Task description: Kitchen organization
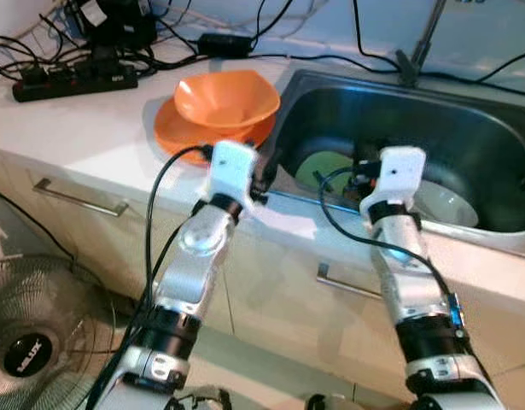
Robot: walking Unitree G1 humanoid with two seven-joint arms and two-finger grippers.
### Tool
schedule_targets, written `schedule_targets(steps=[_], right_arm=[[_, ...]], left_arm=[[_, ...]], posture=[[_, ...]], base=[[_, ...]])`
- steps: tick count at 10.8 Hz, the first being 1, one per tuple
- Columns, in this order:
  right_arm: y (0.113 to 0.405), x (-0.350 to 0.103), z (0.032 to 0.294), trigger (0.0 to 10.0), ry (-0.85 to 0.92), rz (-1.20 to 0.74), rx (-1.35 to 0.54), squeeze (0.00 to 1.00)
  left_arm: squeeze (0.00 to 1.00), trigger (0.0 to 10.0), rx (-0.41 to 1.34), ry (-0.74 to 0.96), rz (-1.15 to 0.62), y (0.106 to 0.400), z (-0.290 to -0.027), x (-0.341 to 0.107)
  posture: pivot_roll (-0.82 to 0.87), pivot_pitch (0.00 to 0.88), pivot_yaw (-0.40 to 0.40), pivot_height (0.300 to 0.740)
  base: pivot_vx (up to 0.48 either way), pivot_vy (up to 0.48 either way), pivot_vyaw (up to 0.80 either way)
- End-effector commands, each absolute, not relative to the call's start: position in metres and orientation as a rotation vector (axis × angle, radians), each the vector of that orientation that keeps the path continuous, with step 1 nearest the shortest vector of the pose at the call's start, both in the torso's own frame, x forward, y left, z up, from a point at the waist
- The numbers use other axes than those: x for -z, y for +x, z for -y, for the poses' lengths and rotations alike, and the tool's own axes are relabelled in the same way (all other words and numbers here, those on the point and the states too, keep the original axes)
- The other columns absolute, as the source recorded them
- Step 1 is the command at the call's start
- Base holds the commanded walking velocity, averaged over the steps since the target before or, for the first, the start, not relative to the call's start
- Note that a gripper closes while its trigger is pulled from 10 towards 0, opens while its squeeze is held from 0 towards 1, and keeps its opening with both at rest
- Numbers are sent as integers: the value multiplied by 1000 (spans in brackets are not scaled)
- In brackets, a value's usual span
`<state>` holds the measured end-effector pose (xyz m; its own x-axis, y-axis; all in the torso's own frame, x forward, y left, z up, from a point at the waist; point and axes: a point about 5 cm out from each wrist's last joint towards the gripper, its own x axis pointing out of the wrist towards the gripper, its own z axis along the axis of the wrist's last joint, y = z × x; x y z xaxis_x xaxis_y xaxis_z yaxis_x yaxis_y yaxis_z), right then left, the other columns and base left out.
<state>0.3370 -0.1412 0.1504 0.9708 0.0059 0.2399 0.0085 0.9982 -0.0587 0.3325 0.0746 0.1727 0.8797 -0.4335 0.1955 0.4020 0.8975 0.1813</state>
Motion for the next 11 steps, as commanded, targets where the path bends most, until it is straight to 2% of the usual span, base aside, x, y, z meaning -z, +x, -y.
schedule_targets(steps=[1, 3, 4, 6, 8, 9, 11], right_arm=[[337, -145, 140, 10000, -44, 213, 7, 0], [335, -142, 133, 10000, -27, 206, -1, 0], [335, -142, 130, 10000, -21, 203, -3, 0], [336, -142, 129, 10000, -18, 198, -2, 0], [337, -139, 128, 10000, -17, 181, 1, 0], [336, -140, 127, 10000, -12, 189, -2, 0], [335, -137, 125, 10000, -4, 186, -5, 0]], left_arm=[[0, 10000, 451, 206, 292, 333, -71, -184], [0, 10000, 417, 418, 334, 346, -86, -200], [1000, 10000, 399, 481, 324, 354, -96, -204], [1000, 10000, 387, 672, 283, 369, -118, -212], [1000, 10000, 461, 913, 258, 368, -128, -214], [0, 10000, 492, 1005, 245, 367, -135, -214], [0, 10000, 551, 1173, 203, 363, -147, -213]], posture=[[73, 36, 14, 740], [78, 39, 25, 740], [80, 42, 27, 740], [86, 49, 30, 740], [93, 51, 30, 740], [95, 50, 35, 740], [98, 12, 43, 740]], base=[[0, 0, 0], [0, 0, 0], [0, 0, 0], [0, 0, 0], [0, 0, 0], [0, 0, 0], [0, 0, 0]])
